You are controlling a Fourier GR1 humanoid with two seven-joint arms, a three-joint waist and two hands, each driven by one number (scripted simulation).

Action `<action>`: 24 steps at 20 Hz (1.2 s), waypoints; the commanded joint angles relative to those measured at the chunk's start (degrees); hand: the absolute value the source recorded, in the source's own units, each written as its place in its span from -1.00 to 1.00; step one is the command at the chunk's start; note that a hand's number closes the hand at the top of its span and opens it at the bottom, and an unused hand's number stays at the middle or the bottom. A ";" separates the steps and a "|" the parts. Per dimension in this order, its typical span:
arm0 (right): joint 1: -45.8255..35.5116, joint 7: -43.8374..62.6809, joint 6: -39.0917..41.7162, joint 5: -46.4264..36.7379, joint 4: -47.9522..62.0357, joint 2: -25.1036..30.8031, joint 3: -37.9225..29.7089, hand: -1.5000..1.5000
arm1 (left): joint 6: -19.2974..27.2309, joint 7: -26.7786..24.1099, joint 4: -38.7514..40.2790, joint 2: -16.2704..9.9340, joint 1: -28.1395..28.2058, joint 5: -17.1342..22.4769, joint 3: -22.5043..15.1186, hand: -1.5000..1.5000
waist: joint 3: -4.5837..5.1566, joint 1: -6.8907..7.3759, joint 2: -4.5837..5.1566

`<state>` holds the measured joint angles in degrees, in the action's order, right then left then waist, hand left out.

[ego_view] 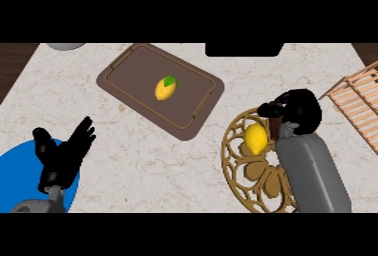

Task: Pick the sweet potato from the placemat and place it in the tiered shelf

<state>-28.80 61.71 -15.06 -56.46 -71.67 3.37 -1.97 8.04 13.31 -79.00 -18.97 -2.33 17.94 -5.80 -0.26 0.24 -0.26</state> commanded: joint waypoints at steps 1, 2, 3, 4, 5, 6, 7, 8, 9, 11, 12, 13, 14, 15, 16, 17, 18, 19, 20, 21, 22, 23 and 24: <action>-4.54 9.40 0.90 -7.23 -5.84 1.19 1.32 1.00 | -0.33 -0.88 4.52 0.61 -0.37 -0.66 0.68 0.00 | 0.36 -0.69 0.08; -4.19 12.44 -3.00 -12.55 -6.41 -2.75 3.87 1.00 | 0.20 -1.83 2.50 2.19 2.27 -1.83 -1.71 0.00 | 0.38 -0.39 -0.04; -6.70 12.63 0.21 -13.15 -7.95 -0.02 1.93 1.00 | 0.02 0.98 0.50 1.06 0.79 -0.30 -0.35 0.00 | 0.35 -0.45 -0.11; -8.46 14.68 1.92 -16.36 -8.95 0.01 2.38 1.00 | 0.73 2.88 -0.88 0.83 1.46 -0.32 -0.62 0.00 | 0.36 -0.36 -0.27; -8.02 16.54 4.42 -19.18 -11.07 -0.47 3.37 1.00 | -1.31 1.42 1.08 -0.47 1.88 0.20 0.44 0.00 | 0.42 -0.78 -0.31; -13.21 15.89 6.64 -19.54 -9.78 2.56 0.22 1.00 | 0.04 1.00 0.92 0.25 1.61 0.00 0.89 0.00 | 0.42 -0.34 -0.17; -13.74 17.46 8.68 -21.92 -13.16 2.09 1.08 1.00 | 0.79 0.55 1.59 1.10 0.98 -1.35 -0.23 0.00 | 0.46 -1.18 -0.41; -13.83 18.64 10.88 -24.04 -14.31 1.68 1.35 1.00 | -0.63 0.07 2.41 1.53 1.19 -0.12 0.06 0.00 | 0.48 -1.37 -0.40; -13.15 19.77 12.18 -25.31 -16.76 1.34 0.62 1.00 | -0.31 -0.27 2.65 0.38 0.95 -0.36 1.29 0.00 | 0.47 -1.78 -0.54; -18.17 20.64 16.72 -27.56 -17.30 1.67 -1.28 1.00 | -0.11 1.59 0.17 0.35 1.96 -0.62 0.27 0.00 | 0.41 -0.94 -0.52; -18.86 19.95 19.15 -27.55 -19.23 2.46 -2.49 1.00 | 0.15 3.18 0.35 0.28 0.31 -0.09 0.76 0.00 | 0.40 -1.55 -0.59; -20.93 20.11 21.04 -29.23 -19.35 2.35 -2.51 1.00 | -1.14 0.61 1.80 -0.09 2.26 -0.49 0.87 0.00 | 0.44 -1.11 -0.45; -21.28 19.48 23.94 -28.80 -21.16 3.17 -4.10 1.00 | 0.15 1.34 2.14 0.43 0.55 -0.79 1.08 0.00 | 0.44 -2.00 -0.61; -20.83 19.59 25.14 -30.34 -22.70 2.59 -3.83 1.00 | -1.72 -0.20 2.98 -0.56 1.64 -0.04 2.05 0.00 | 0.45 -1.82 -0.55; -23.23 17.17 27.30 -28.94 -22.01 5.05 -6.85 1.00 | -0.25 -0.89 2.98 1.06 1.72 -1.50 0.69 0.00 | 0.42 -1.70 -0.40; -24.30 18.42 29.00 -31.29 -22.13 4.17 -6.31 1.00 | -0.86 2.08 1.05 -0.54 0.41 -0.03 1.89 0.00 | 0.40 -1.41 -0.49; -24.43 17.03 30.21 -30.45 -24.16 5.47 -8.57 1.00 | -2.86 0.03 0.72 -0.93 3.11 0.92 2.33 0.00 | 0.39 -1.30 -0.58; -25.17 15.40 29.83 -30.42 -22.65 6.93 -10.77 1.00 | -0.85 0.26 3.14 0.44 0.73 -0.29 2.09 0.00 | 0.38 -1.59 -0.21; -25.32 14.61 32.83 -30.14 -26.89 7.32 -11.18 1.00 | -1.84 0.04 1.68 -0.50 2.75 -0.17 2.09 0.00 | 0.36 -1.64 -0.53; -27.53 13.71 34.41 -29.45 -25.95 8.84 -13.95 1.00 | -1.20 0.65 0.66 0.02 2.87 -0.24 1.73 0.00 | 0.35 -1.48 -0.55; -29.65 14.93 34.06 -31.59 -24.16 8.30 -14.16 1.00 | -3.06 -0.63 2.64 -0.45 1.90 0.44 2.47 0.00 | 0.41 -1.11 -0.24; -29.79 11.01 36.38 -28.83 -26.11 11.90 -17.81 1.00 | -1.55 0.75 1.72 0.64 2.12 -0.24 1.35 0.00 | 0.34 -1.87 -0.48; -28.79 10.54 35.89 -29.43 -26.79 12.20 -18.75 1.00 | -2.73 -0.03 3.50 -0.80 1.92 0.29 3.00 0.00 | 0.35 -1.73 -0.28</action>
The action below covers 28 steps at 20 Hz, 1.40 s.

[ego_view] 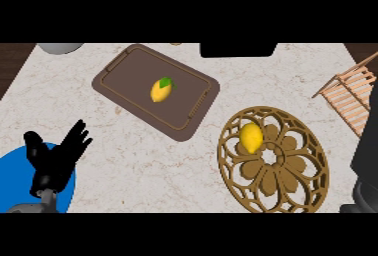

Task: Pick the sweet potato from the placemat and place it in the tiered shelf

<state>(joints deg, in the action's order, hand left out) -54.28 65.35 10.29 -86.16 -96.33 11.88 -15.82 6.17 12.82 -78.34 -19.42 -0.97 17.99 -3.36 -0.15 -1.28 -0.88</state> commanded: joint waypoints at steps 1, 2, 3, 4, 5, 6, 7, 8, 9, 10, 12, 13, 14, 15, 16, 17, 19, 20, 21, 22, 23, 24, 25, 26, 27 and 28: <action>-7.21 7.51 11.07 -1.40 0.93 3.97 -4.57 1.00 | 0.71 -0.51 1.66 2.38 1.13 -1.99 -2.47 0.00 | 0.26 0.67 0.52; -4.09 5.85 12.19 -1.30 -3.65 4.53 -5.15 1.00 | 3.08 1.65 0.79 2.72 0.14 -2.81 -2.53 0.00 | 0.19 0.01 0.34; -8.19 5.38 13.87 -1.01 -0.66 6.76 -7.71 1.00 | 0.90 0.18 0.82 2.32 1.45 -1.59 -2.06 0.00 | 0.24 0.46 0.37; -5.32 4.70 13.72 -0.91 -3.43 5.81 -8.26 1.00 | 3.99 1.90 -0.20 3.58 0.68 -3.22 -3.01 0.00 | 0.18 0.16 0.34; -7.91 2.71 16.25 -0.75 -0.84 8.38 -9.17 1.00 | -0.84 0.74 -0.14 0.38 1.69 0.03 -0.08 0.00 | 0.23 0.73 0.41; -7.28 1.63 16.64 -0.15 -2.38 9.10 -10.60 1.00 | 2.14 2.13 -0.84 2.08 1.05 -1.82 -1.53 0.00 | 0.18 0.49 0.41; -9.13 -0.21 14.98 -0.59 2.86 11.06 -11.32 1.00 | -0.51 2.54 -1.28 0.11 0.02 -0.66 -0.56 0.00 | 0.20 1.13 0.67; -10.12 -2.03 17.31 1.22 2.87 13.35 -13.89 1.00 | 1.21 1.72 -1.39 1.33 0.71 -2.08 -1.39 0.00 | 0.19 0.88 0.57; -7.32 -0.86 17.73 1.27 -1.65 10.83 -13.93 1.00 | -0.79 -0.40 1.91 0.91 1.30 -0.79 0.28 0.00 | 0.21 0.55 0.56; -11.44 -0.28 19.24 0.42 1.92 11.73 -13.43 1.00 | 1.66 3.15 1.19 2.51 -1.91 -1.97 -1.44 0.00 | 0.22 0.71 0.65; -10.09 -5.16 21.23 4.18 2.26 15.14 -18.08 1.00 | 0.98 1.74 2.02 2.08 -1.49 -1.78 -0.34 0.00 | 0.19 0.46 0.62; -7.54 -5.93 20.03 3.61 3.64 14.35 -18.30 1.00 | -0.07 1.34 -0.01 1.53 1.57 -1.28 -0.42 0.00 | 0.17 1.03 0.65; -8.00 -7.83 19.59 4.79 4.95 16.87 -20.23 1.00 | 0.53 1.68 -0.78 1.96 1.08 -1.82 -0.78 0.00 | 0.16 1.06 0.70; -9.65 -6.85 23.31 5.21 4.48 16.58 -20.07 1.00 | 0.28 1.41 0.77 2.39 0.10 -1.29 -0.23 0.00 | 0.19 0.85 0.64; -7.93 -9.09 19.80 5.11 7.43 17.17 -20.16 1.00 | -0.40 3.32 1.46 0.67 -2.37 -0.74 1.22 0.00 | 0.17 1.05 0.85; -8.38 -9.59 21.83 5.40 8.32 18.97 -21.23 1.00 | 0.39 1.55 2.21 3.10 -1.10 -1.92 -0.63 0.00 | 0.19 0.90 0.83; -3.84 -10.88 19.01 6.56 5.64 16.96 -21.98 1.00 | -3.87 -1.48 8.07 0.64 -3.03 -0.79 2.29 0.00 | 0.21 0.70 0.96; -3.30 -12.28 18.27 6.57 8.83 19.06 -22.63 1.00 | 0.53 3.92 1.39 3.09 -2.97 -2.51 -0.94 0.00 | 0.15 1.09 0.89; -2.65 -12.14 20.09 7.25 6.67 18.86 -22.25 1.00 | -1.27 -2.31 6.42 3.89 -1.79 -3.21 -0.30 0.00 | 0.20 0.88 0.89; -1.01 -12.51 16.64 7.24 8.04 18.49 -22.77 1.00 | -0.69 1.50 4.39 3.11 -2.96 -2.22 0.60 0.00 | 0.16 1.13 0.92; 0.34 -13.53 18.93 8.45 5.31 20.20 -22.69 1.00 | 0.36 2.42 -0.63 2.87 -0.07 -2.90 0.20 0.00 | 0.15 1.27 0.76; 1.26 -16.30 15.26 8.84 11.35 22.46 -25.37 1.00 | -0.83 1.85 1.45 2.46 -1.11 -2.19 0.95 0.00 | 0.14 1.30 0.93; 0.21 -14.01 13.25 8.50 11.46 20.94 -23.52 1.00 | -1.35 1.51 1.39 3.00 -0.77 -1.97 1.07 0.00 | 0.16 1.53 0.92; 0.24 -16.39 12.27 9.89 14.55 22.94 -24.71 1.00 | 0.20 0.96 4.54 4.02 -3.89 -3.75 0.69 0.00 | 0.16 1.30 1.01; 1.62 -13.70 12.24 9.60 10.87 20.83 -23.83 1.00 | -0.81 2.24 0.92 3.08 -0.55 -3.57 0.26 0.00 | 0.15 1.48 0.87; 1.81 -15.86 14.28 10.69 12.12 23.80 -23.77 1.00 | -1.25 0.27 2.05 3.11 -0.17 -3.52 1.20 0.00 | 0.17 1.40 0.86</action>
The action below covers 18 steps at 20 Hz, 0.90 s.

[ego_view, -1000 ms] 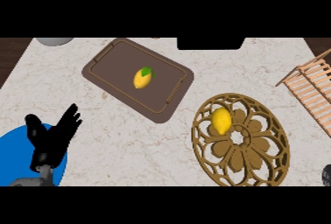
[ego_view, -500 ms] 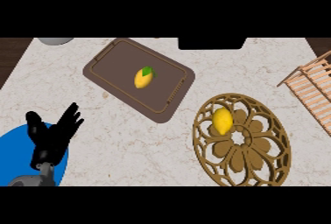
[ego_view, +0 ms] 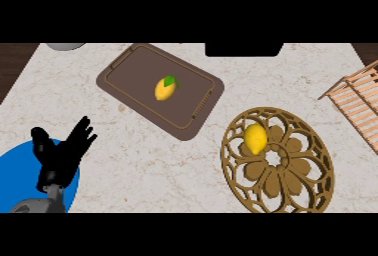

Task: Pick the sweet potato from the placemat and place it in the tiered shelf

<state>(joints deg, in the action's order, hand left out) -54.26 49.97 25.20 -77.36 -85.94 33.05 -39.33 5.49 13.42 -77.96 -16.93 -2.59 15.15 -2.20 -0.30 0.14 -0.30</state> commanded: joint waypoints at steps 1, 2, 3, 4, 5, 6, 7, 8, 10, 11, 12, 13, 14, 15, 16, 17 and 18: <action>5.69 -1.18 -2.19 2.42 -0.81 1.09 -0.93 1.00 | -0.58 1.67 -0.24 0.88 1.06 -0.30 -0.42 0.00 | 0.29 -0.16 0.24; 3.33 0.10 0.12 1.84 -0.37 2.80 0.32 1.00 | 0.24 2.86 4.66 1.36 -4.29 -1.07 -0.11 0.00 | 0.32 -0.48 0.31; 4.54 -1.59 -6.62 2.42 4.58 2.57 -0.41 1.00 | 0.98 2.05 0.06 1.96 -0.47 -2.27 -1.42 0.00 | 0.29 0.12 0.35; 5.13 -1.00 -3.52 3.52 2.24 3.49 -0.55 1.00 | -1.05 2.53 2.13 0.98 -1.61 -0.65 0.31 0.00 | 0.31 -0.13 0.29; 3.80 -1.41 -3.46 3.98 5.24 5.32 -0.09 1.00 | -0.07 6.26 -2.76 0.18 -1.00 -0.40 0.37 0.00 | 0.30 0.15 0.26; 8.37 -4.53 -5.07 4.95 2.90 6.13 -2.14 1.00 | -1.07 3.19 -2.50 -0.01 2.22 -0.82 0.42 0.00 | 0.29 -0.03 0.22; 8.00 -4.58 -9.44 5.26 6.17 4.46 -1.53 1.00 | 0.02 1.25 -0.33 2.40 1.48 -2.63 -1.23 0.00 | 0.29 0.09 0.35; 6.59 -4.54 -6.05 6.64 5.59 7.33 -1.62 1.00 | -2.31 2.22 -0.28 -0.67 1.53 -0.58 1.89 0.00 | 0.31 0.06 0.28; 9.51 -6.18 -11.15 8.16 6.27 4.28 -1.91 1.00 | -2.07 1.72 0.71 1.11 1.70 -1.59 0.44 0.00 | 0.30 0.07 0.34; 5.45 -2.56 -10.67 6.01 7.52 3.79 2.36 1.00 | -0.86 1.47 3.92 2.63 -1.44 -2.40 0.27 0.00 | 0.33 0.19 0.43; 7.21 -6.69 -10.53 8.52 9.37 8.77 -1.11 1.00 | -0.60 2.14 -2.45 2.43 3.18 -2.41 -0.36 0.00 | 0.30 0.26 0.29; 8.70 -5.11 -9.74 9.80 6.74 6.50 -0.31 1.00 | -2.68 2.63 1.12 1.15 -0.79 -1.38 1.52 0.00 | 0.31 -0.07 0.29; 9.45 -3.96 -7.20 10.77 2.85 5.50 -0.34 1.00 | -0.50 -0.27 1.22 3.39 2.22 -3.98 -0.41 0.00 | 0.32 -0.17 0.21; 6.25 -2.14 -7.76 9.69 5.91 6.33 2.19 1.00 | 0.31 4.41 0.63 3.10 -1.94 -2.69 0.76 0.00 | 0.32 0.04 0.29; 7.24 -2.08 -11.03 9.03 7.60 6.30 2.41 1.00 | -1.85 2.24 -0.16 2.53 1.15 -2.38 0.82 0.00 | 0.32 0.22 0.31; 9.02 -2.82 -7.52 10.47 5.52 7.25 2.06 1.00 | -0.38 4.67 -3.28 2.65 2.03 -3.19 0.09 0.00 | 0.31 0.08 0.22; 13.28 -3.98 -3.80 10.97 2.43 6.84 1.15 1.00 | -2.20 0.98 -0.26 2.32 2.72 -1.98 1.60 0.00 | 0.32 -0.40 0.15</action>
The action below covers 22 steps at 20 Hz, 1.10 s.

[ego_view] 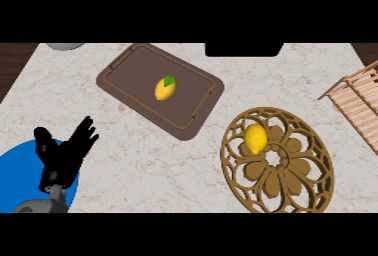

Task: Pick the sweet potato from the placemat and place it in the tiered shelf

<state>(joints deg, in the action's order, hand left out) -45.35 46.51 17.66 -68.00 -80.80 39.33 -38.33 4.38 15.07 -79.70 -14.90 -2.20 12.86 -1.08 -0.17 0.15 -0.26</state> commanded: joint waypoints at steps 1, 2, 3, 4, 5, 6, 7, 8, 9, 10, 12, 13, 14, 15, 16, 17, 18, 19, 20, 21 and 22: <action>0.29 -0.19 6.71 1.03 0.14 3.99 2.36 1.00 | 0.39 -0.34 2.95 1.58 -0.03 -0.71 -0.10 0.00 | 0.21 -0.26 0.20; -0.93 2.59 3.38 0.94 0.94 1.70 3.39 1.00 | 1.40 -0.22 3.89 2.71 -1.39 -2.34 -1.12 0.00 | 0.20 -0.03 0.28; -1.33 4.70 -2.01 1.29 -2.30 -0.02 -0.35 1.00 | 1.23 1.32 1.28 2.02 -0.42 -1.33 -0.74 0.00 | 0.18 -0.01 0.21; -1.16 4.68 -6.33 1.39 -2.74 -1.15 -2.15 1.00 | 1.38 3.08 -1.55 2.07 0.71 -1.67 -2.13 0.00 | 0.13 0.20 0.18; -3.51 6.16 -8.29 0.45 -1.41 -0.92 -1.31 -1.00 | 1.59 2.60 2.57 2.09 -2.26 -1.06 -0.27 0.00 | 0.18 0.19 0.41; 0.02 4.63 -10.01 1.61 -3.37 -1.13 -3.52 -1.00 | -1.86 -0.50 2.81 -0.67 0.56 -0.13 1.40 0.00 | 0.17 -0.08 0.28; -1.23 5.09 -12.13 2.03 -2.90 -1.54 -3.88 -1.00 | -0.88 1.97 2.86 -0.10 -1.71 0.04 1.35 0.00 | 0.16 -0.06 0.33; -1.01 5.39 -13.37 2.41 -3.23 -2.73 -3.14 -1.00 | -0.10 0.41 3.41 1.64 -0.27 -0.81 0.45 0.00 | 0.17 0.05 0.32; -3.06 5.13 -14.85 2.96 -1.41 -1.43 -3.30 -1.00 | -0.13 0.64 2.71 1.53 -1.16 -1.24 0.13 0.00 | 0.17 0.20 0.35; -5.44 4.28 -13.59 4.30 1.07 2.59 -5.06 -1.00 | -3.13 2.32 -0.18 -1.97 1.50 0.87 1.90 0.00 | 0.16 0.60 0.27; -4.82 3.74 -17.23 6.82 -1.27 0.09 -6.43 -1.00 | 0.18 0.94 2.29 2.01 -0.33 -2.20 -0.82 0.00 | 0.15 0.01 0.29; -8.59 5.25 -17.90 6.31 0.43 1.29 -4.93 -1.00 | -0.83 2.17 2.53 0.92 -1.57 -1.00 0.37 0.00 | 0.18 0.39 0.36; -6.04 5.05 -19.00 7.59 -3.02 0.15 -6.79 -1.00 | 0.48 2.44 0.14 2.11 0.53 -2.19 -1.19 0.00 | 0.15 0.08 0.17; -4.88 3.55 -21.31 8.79 -1.83 -0.29 -7.75 -1.00 | 0.07 -0.74 4.46 2.91 -0.77 -2.80 -0.85 0.00 | 0.17 -0.21 0.33; -5.98 3.38 -22.38 10.02 -3.01 -0.46 -8.17 -1.00 | -1.78 -1.78 4.33 1.05 0.72 -1.01 1.37 0.00 | 0.18 0.00 0.29; -6.97 4.85 -23.27 9.73 -3.26 0.52 -8.55 -1.00 | -0.78 1.67 2.19 0.61 -0.79 -1.50 0.90 0.00 | 0.16 0.01 0.24; -7.58 5.83 -23.79 10.54 -4.83 -0.89 -7.80 -1.00 | -1.41 0.71 1.25 1.10 1.11 -1.46 0.30 0.00 | 0.17 0.19 0.18; -6.79 4.87 -25.34 10.95 -4.42 0.55 -9.63 -1.00 | -4.88 0.26 2.90 -1.54 1.38 1.30 3.06 0.00 | 0.18 0.08 0.23; -5.71 6.28 -27.39 9.16 -6.96 -0.43 -8.81 -1.00 | -0.32 -0.81 2.02 2.81 0.83 -2.38 -0.32 0.00 | 0.18 -0.11 0.21; -7.64 9.22 -25.65 7.49 -8.30 1.39 -6.55 -1.00 | -1.23 1.62 -0.65 0.60 1.41 -1.02 1.23 0.00 | 0.19 0.18 0.12; -4.65 7.06 -27.85 8.18 -7.52 1.98 -9.40 -1.00 | -2.33 2.07 2.27 -0.64 -0.67 -0.63 2.38 0.00 | 0.17 -0.28 0.22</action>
<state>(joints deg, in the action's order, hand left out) -51.36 52.48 -6.48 -59.52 -86.31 39.94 -46.28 2.79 15.27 -79.33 -14.52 -2.40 11.95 0.38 -0.16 0.21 -0.26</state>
